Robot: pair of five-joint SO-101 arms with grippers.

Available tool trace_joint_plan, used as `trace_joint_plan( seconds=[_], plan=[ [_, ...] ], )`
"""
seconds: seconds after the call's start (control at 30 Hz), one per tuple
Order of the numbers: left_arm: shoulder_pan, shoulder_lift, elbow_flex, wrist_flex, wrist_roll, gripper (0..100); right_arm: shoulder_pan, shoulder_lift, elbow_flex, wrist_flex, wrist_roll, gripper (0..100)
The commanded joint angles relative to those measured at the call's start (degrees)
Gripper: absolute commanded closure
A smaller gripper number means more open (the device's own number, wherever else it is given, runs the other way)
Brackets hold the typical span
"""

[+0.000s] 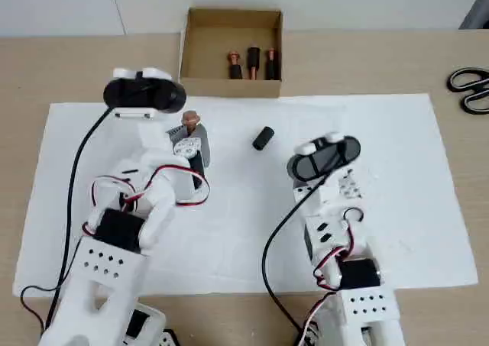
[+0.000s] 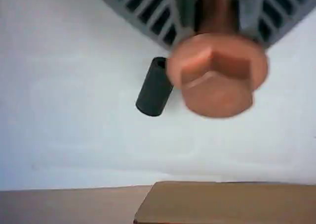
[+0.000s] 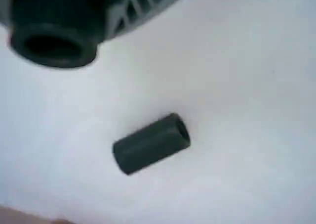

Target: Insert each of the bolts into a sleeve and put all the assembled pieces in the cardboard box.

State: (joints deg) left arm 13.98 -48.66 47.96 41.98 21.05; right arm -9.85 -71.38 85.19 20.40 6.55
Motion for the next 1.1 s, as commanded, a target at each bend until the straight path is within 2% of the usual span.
trace_joint_plan(
  seconds=[0.0,0.1,0.23,0.43,0.67,0.73,0.83,1.07],
  plan=[
    [-0.18,-3.52,1.45,-5.89,0.44,99,-1.36,-1.27,3.60,-7.25,-7.47,99.5],
    [0.00,-3.60,3.82,-10.55,0.53,99,-4.70,-1.27,5.54,-9.45,-11.43,99.5],
    [1.49,-3.60,7.34,-16.70,0.53,99,-11.03,-1.27,5.54,-7.16,-13.71,99.5],
    [6.51,-3.96,9.98,-18.81,0.53,99,-17.80,-1.27,5.54,-6.20,-13.89,99.5],
    [8.09,-3.96,9.54,-18.81,0.70,99,-19.03,-1.54,4.57,-6.55,-13.45,99.5],
    [8.09,-3.96,9.54,-18.81,0.79,99,-19.03,-2.86,3.87,-6.55,-10.90,99.5],
    [8.09,-3.96,9.54,-18.81,0.79,99,-19.65,-6.64,4.31,-6.55,-8.53,99.5],
    [8.09,-3.96,7.87,-18.73,0.79,99,-20.53,-18.51,11.78,-10.86,-8.26,99.5]
  ],
)
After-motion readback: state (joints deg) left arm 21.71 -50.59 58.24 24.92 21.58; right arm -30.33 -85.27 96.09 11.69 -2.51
